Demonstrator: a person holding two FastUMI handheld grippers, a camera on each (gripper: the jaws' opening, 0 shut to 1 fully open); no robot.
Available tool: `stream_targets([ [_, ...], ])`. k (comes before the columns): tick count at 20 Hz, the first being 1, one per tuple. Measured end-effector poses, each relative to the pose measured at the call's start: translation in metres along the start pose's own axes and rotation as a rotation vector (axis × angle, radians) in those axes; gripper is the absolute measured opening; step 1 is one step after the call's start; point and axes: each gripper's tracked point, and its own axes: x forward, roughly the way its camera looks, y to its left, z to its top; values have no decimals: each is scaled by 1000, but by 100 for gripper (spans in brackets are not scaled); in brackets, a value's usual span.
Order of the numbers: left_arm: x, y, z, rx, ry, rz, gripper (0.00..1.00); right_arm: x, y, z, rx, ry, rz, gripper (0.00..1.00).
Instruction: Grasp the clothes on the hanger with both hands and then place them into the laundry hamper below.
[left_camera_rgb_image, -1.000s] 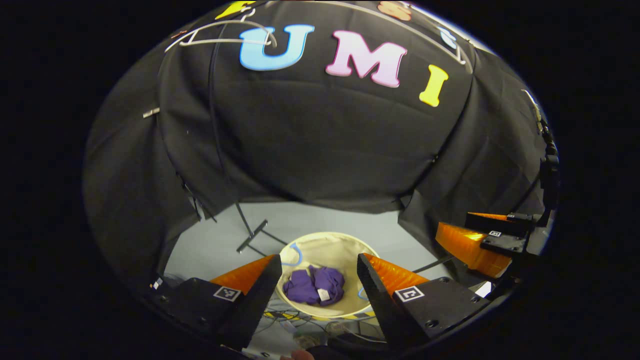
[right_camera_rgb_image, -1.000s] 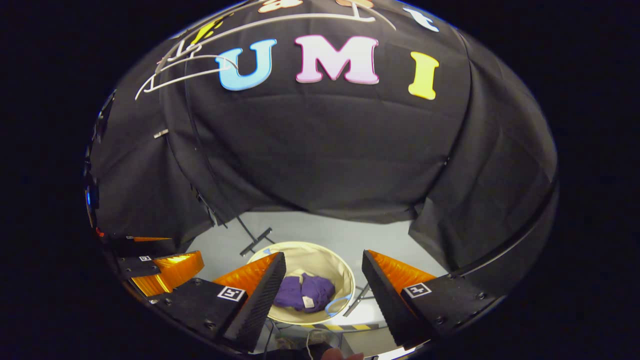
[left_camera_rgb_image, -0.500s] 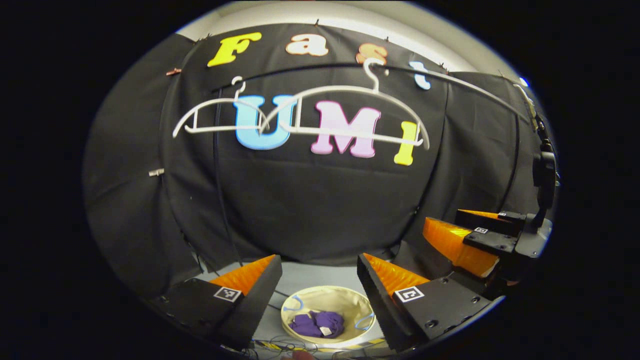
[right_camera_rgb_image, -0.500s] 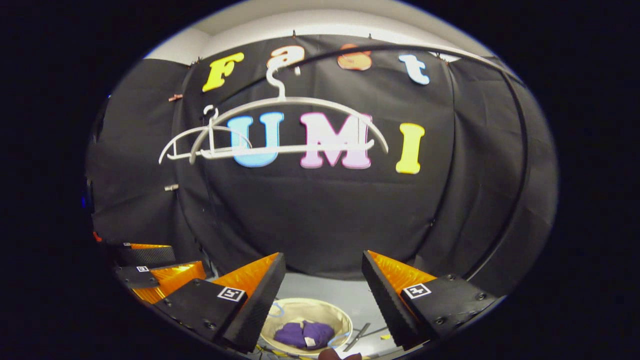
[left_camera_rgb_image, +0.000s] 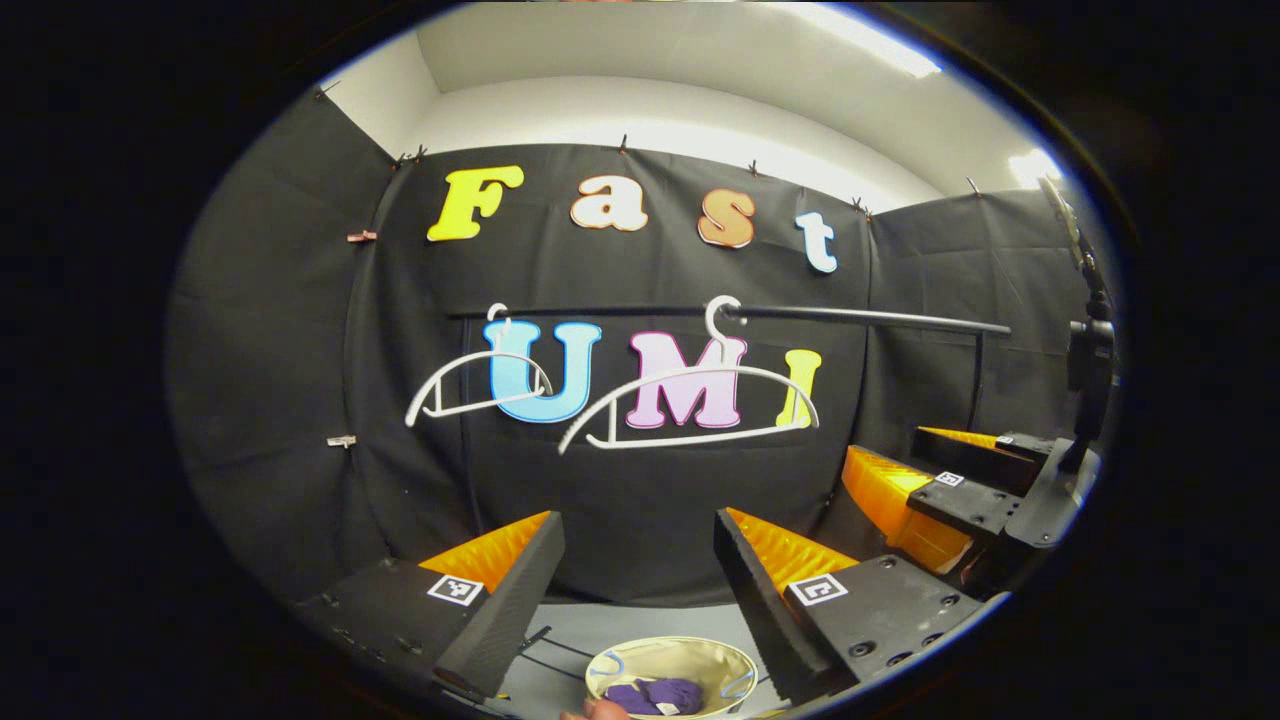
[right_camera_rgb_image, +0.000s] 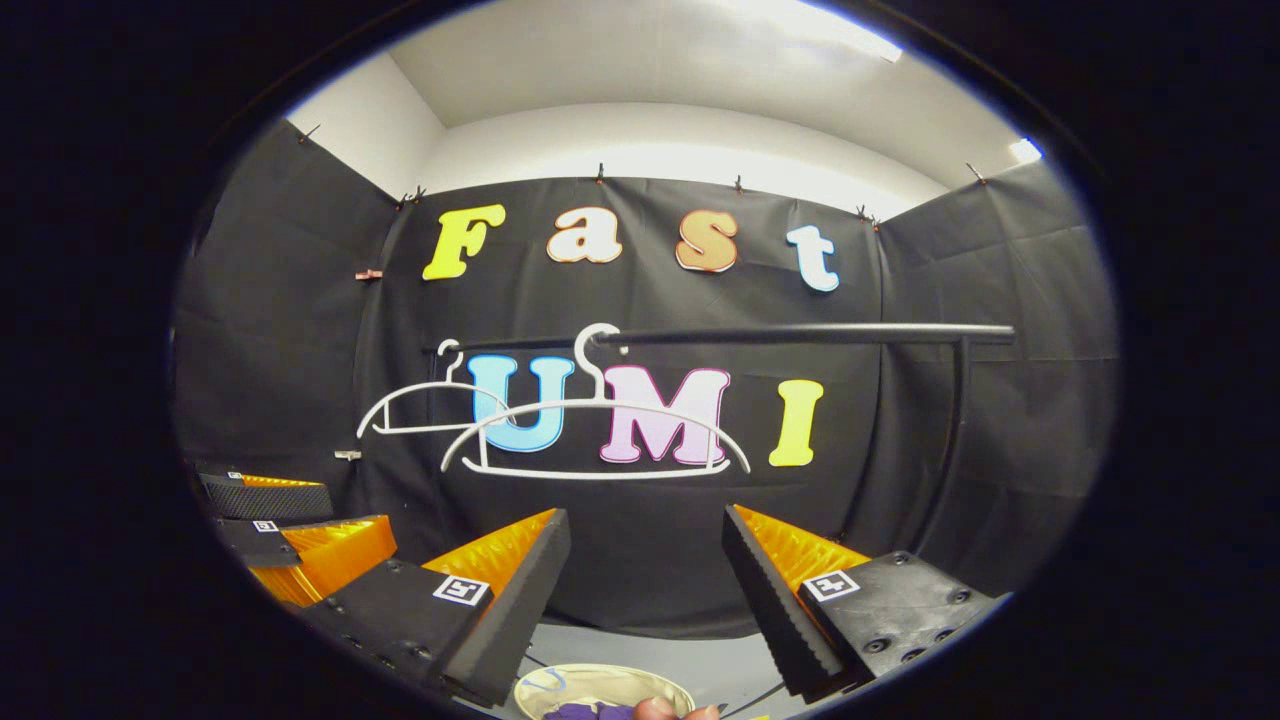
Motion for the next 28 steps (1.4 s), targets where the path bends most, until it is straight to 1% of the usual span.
stream_targets([
  [1, -8, 4, 7, -9, -11, 10, 92, 1, 3, 6, 10, -8, -3, 98],
  [2, -15, 5, 16, -16, -33, 14, 92, -5, 4, 12, 19, -14, -4, 98],
  [3, -23, 9, 25, -17, -57, 22, 92, -10, 5, 16, 28, -17, -5, 100],
  [4, -28, 11, 29, -15, -76, 45, 92, -15, 4, 18, 34, -16, -5, 94],
  [5, -33, 16, 36, -11, -92, 70, 95, -20, 4, 19, 38, -11, -4, 96],
  [7, -44, 20, 44, 7, -111, 99, 92, -30, 2, 20, 37, -5, -7, 98],
  [8, -48, 22, 46, 17, -118, 108, 95, -35, 0, 21, 36, -1, -8, 98],
  [11, -60, 22, 48, 41, -135, 124, 95, -44, -4, 29, 44, -12, -10, 98],
  [12, -66, 19, 47, 45, -138, 123, 92, -46, -4, 29, 44, -17, -4, 98],
  [13, -72, 16, 46, 44, -138, 119, 92, -49, -1, 30, 40, -17, 1, 98],
  [14, -82, 13, 42, 40, -134, 117, 95, -51, 0, 29, 36, -18, 3, 100],
  [15, -86, 13, 40, 35, -133, 119, 95, -53, 1, 27, 32, -16, 7, 98],
  [16, -88, 14, 40, 35, -129, 119, 92, -55, 4, 27, 33, -15, 17, 97],
  [21, -94, 15, 35, 55, -109, 122, 92, -57, 13, 22, 40, -15, 35, 98],
  [22, -96, 15, 33, 51, -103, 124, 95, -55, 13, 19, 33, -11, 35, 98],
  [24, -99, 15, 31, 49, -98, 124, 95, -53, 14, 15, 26, 3, 37, 98],
  [25, -101, 17, 30, 51, -97, 127, 92, -51, 15, 15, 28, 4, 37, 98],
  [26, -102, 19, 29, 50, -93, 130, 95, -51, 17, 16, 31, 4, 41, 98],
  [27, -102, 20, 27, 47, -85, 133, 92, -50, 19, 16, 30, 3, 44, 98],
  [28, -103, 21, 26, 47, -79, 136, 95, -50, 22, 16, 28, 3, 49, 98],
])
